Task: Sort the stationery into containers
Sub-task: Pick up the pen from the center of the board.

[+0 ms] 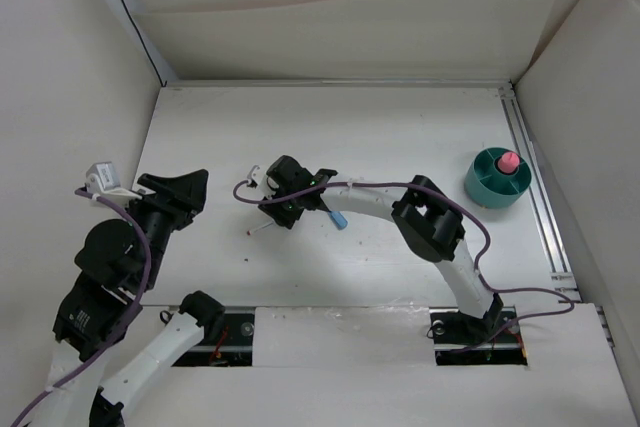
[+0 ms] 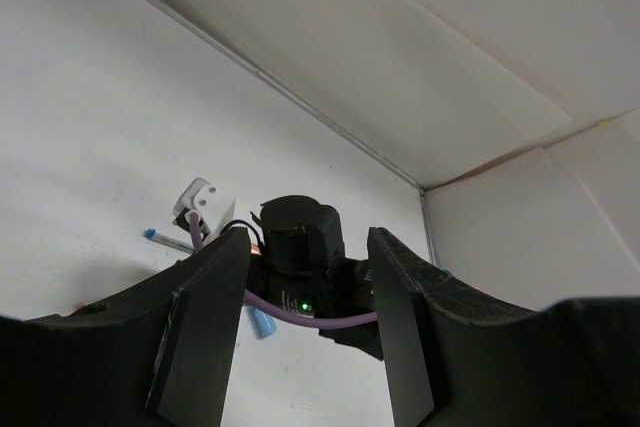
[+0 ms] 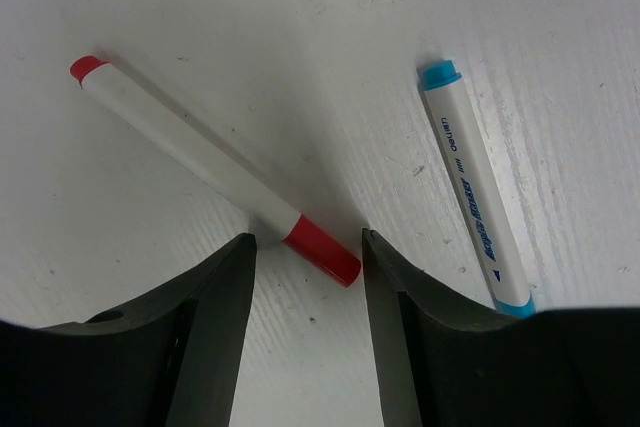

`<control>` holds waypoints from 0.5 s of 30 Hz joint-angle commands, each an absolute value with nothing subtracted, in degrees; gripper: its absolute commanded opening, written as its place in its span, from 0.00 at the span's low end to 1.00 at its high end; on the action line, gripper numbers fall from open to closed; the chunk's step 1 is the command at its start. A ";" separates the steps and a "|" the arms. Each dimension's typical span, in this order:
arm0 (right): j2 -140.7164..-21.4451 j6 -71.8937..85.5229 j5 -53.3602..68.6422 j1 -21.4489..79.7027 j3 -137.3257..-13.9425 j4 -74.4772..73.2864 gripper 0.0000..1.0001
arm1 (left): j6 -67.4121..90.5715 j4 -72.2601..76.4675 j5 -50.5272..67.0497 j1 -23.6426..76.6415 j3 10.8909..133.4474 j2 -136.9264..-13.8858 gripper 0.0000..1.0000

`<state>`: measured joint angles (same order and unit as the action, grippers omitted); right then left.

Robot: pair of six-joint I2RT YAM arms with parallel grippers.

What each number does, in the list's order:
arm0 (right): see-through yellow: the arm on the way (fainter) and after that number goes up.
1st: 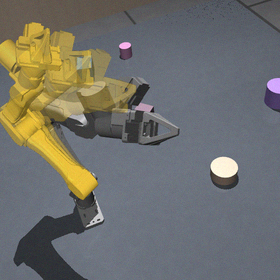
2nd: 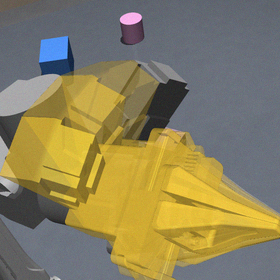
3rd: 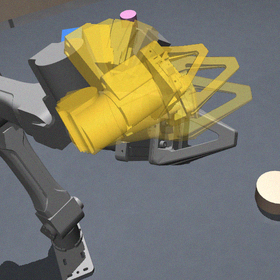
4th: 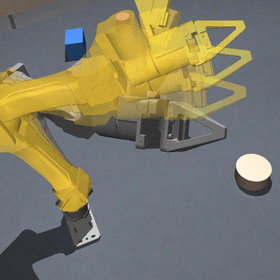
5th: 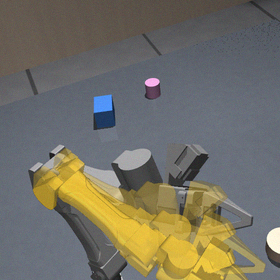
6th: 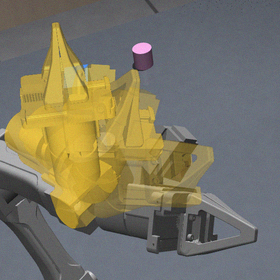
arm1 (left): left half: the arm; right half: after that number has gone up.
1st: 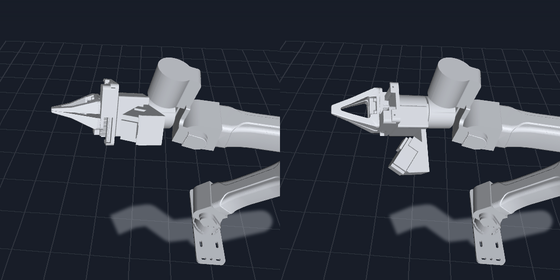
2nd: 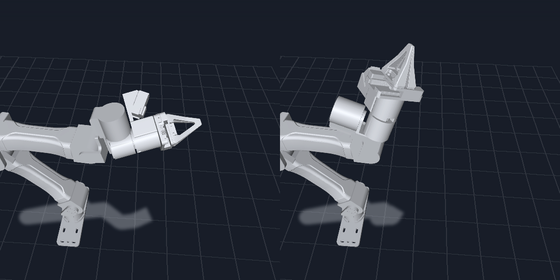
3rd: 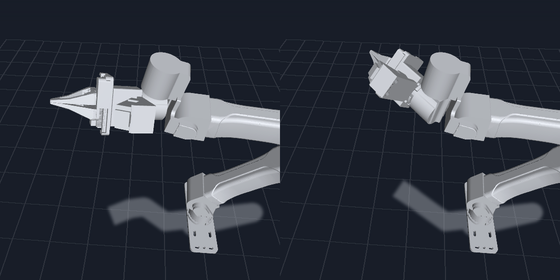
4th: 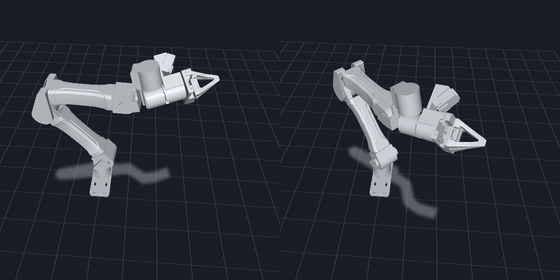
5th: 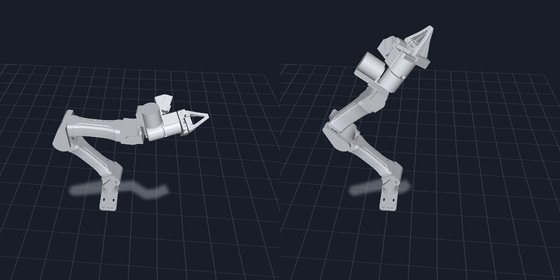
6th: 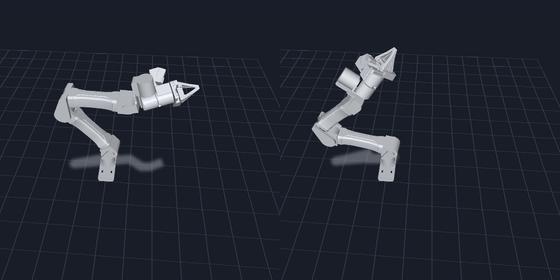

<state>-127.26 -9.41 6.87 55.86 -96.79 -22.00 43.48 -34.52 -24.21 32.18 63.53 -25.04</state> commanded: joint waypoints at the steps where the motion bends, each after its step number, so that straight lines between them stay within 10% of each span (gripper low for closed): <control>1: -126.91 -9.58 8.88 56.25 -96.77 -25.22 0.53 | 42.63 -32.87 -23.99 32.43 63.11 -25.40 0.48; 15: -123.05 -7.38 6.23 56.25 -89.03 -19.17 0.15 | 42.63 -32.34 -23.99 32.43 61.44 -24.35 0.48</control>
